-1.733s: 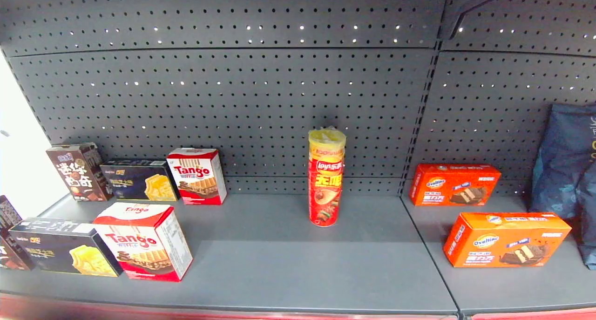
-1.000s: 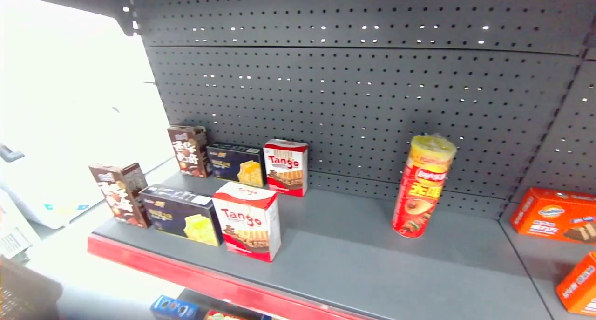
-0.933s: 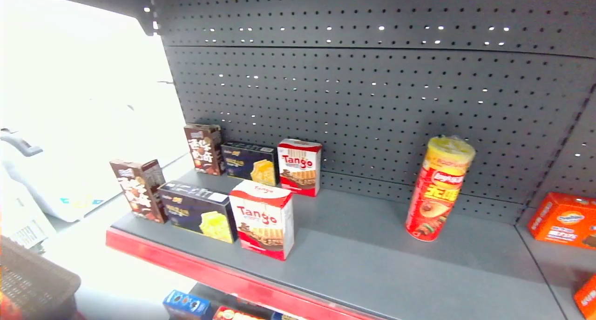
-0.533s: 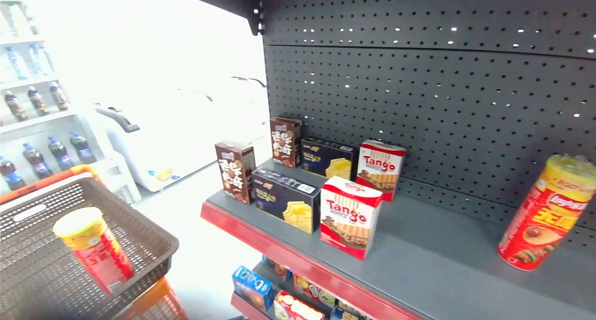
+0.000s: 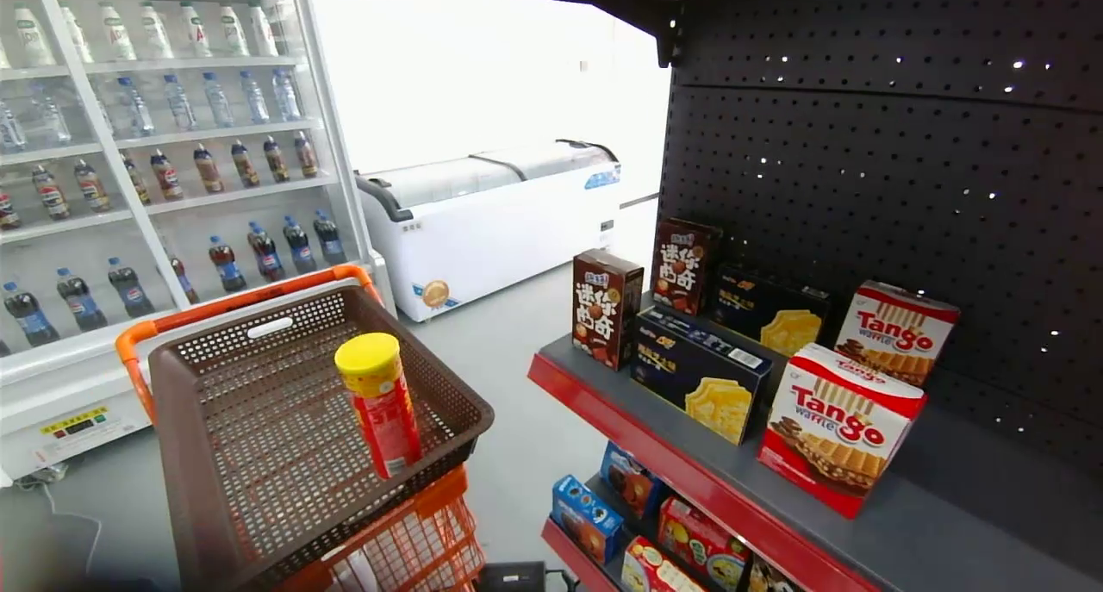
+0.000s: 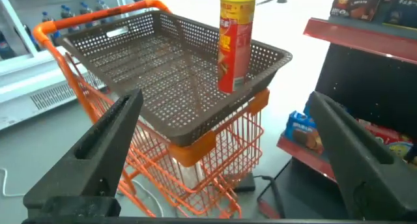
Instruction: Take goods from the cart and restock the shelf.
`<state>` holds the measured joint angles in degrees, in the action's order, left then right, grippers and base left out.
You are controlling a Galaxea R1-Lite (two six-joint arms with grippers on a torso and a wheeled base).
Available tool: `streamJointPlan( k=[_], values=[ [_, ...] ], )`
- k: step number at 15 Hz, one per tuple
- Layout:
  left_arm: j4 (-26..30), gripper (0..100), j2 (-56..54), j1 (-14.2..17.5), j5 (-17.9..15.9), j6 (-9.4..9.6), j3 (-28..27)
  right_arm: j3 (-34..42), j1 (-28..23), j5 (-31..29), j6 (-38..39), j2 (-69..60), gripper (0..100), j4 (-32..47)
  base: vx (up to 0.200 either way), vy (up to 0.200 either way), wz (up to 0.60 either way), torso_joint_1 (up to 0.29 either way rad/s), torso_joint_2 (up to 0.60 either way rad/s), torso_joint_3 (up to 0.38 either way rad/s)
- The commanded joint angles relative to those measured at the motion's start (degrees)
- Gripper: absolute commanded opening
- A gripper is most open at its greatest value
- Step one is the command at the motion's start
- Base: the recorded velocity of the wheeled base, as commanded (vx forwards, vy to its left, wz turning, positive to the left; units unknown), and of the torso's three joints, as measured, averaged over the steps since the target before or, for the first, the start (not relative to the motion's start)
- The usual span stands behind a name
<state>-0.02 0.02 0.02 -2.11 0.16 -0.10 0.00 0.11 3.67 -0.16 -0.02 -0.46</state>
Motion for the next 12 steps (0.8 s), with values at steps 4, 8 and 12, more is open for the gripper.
streamJointPlan(
  k=[4, 8, 12],
  values=[
    [3.36, 100, 20.63, -0.73, -1.67, 5.2, -18.1, 0.0, 0.07, 0.02, -0.02, 0.02, 100, 0.02, 0.0, 0.0, 0.0, 0.0, 0.0, 0.0],
    [-1.65, 100, 47.79, -1.08, -1.49, 5.64, -26.62, 0.0, 0.07, 0.02, -0.02, 0.02, 100, 0.02, 0.0, 0.0, 0.0, 0.0, 0.0, 0.0],
    [-14.65, 100, 65.45, -2.84, 0.18, 8.72, -26.88, 0.0, 0.07, 0.02, -0.02, 0.02, 100, 0.02, 0.0, 0.0, 0.0, 0.0, 0.0, 0.0]
  ],
)
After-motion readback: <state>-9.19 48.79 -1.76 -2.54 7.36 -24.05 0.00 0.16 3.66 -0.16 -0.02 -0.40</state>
